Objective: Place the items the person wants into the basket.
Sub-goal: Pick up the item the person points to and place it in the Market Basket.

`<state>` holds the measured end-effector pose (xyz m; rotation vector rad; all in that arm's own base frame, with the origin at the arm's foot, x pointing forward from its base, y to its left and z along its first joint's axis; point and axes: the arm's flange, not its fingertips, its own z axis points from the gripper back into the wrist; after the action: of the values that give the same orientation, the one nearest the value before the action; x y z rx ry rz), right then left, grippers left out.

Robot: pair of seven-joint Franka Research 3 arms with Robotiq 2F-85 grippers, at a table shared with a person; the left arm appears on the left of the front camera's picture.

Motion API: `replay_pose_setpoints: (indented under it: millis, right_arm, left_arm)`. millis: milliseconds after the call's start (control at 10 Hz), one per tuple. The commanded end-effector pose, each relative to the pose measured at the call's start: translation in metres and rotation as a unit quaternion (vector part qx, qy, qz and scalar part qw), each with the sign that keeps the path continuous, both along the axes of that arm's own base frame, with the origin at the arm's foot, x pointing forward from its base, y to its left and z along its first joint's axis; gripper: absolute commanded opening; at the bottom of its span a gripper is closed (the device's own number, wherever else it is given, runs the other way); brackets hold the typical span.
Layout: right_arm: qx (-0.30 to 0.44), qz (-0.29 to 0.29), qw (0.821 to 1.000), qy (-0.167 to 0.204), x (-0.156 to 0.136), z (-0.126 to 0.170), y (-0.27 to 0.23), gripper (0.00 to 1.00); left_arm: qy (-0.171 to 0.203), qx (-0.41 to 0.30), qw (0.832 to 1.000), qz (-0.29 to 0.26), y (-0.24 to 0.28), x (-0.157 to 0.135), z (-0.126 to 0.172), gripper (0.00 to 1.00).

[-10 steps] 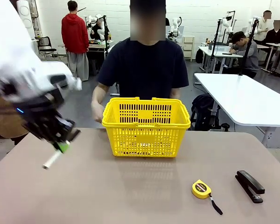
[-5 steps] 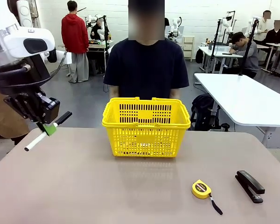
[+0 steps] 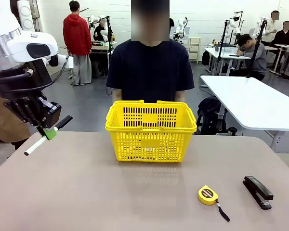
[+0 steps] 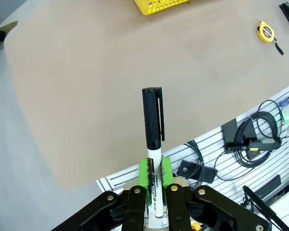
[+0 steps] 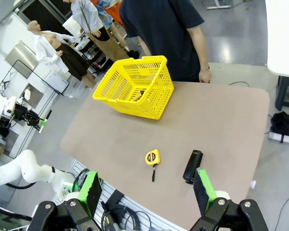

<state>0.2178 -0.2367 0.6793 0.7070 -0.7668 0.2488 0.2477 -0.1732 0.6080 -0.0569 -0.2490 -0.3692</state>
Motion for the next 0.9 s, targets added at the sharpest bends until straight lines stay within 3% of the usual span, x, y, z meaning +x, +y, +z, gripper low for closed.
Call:
replay_pose_setpoints:
  millis: [0,100,200,300,500,600,800]
  right_arm:
    - [0.008,0.005,1.000,-0.007,0.000,0.001,0.000,1.00]
    - [0.008,0.005,1.000,-0.007,0.000,0.001,0.000,1.00]
    - [0.008,0.005,1.000,-0.007,0.000,0.001,0.000,1.00]
    - [0.008,0.005,1.000,-0.007,0.000,0.001,0.000,1.00]
    - [0.008,0.005,1.000,-0.007,0.000,0.001,0.000,1.00]
    - [0.008,0.005,1.000,-0.007,0.000,0.001,0.000,1.00]
    - [0.008,0.005,1.000,-0.007,0.000,0.001,0.000,1.00]
  left_arm:
    - [0.002,-0.008,1.000,-0.004,-0.001,-0.002,0.001,0.00]
    - [0.000,0.000,1.000,0.000,0.000,0.000,0.000,0.12]
    - [-0.053,0.015,0.992,-0.112,-0.023,0.033,0.014,0.12]
    - [-0.090,0.045,0.979,-0.178,-0.054,0.080,0.037,0.12]
    - [-0.112,0.111,0.950,-0.269,-0.102,0.145,0.076,0.12]
    - [-0.118,0.131,0.926,-0.333,-0.126,0.168,0.088,0.12]
    - [-0.087,0.175,0.871,-0.451,-0.183,0.198,0.097,0.12]
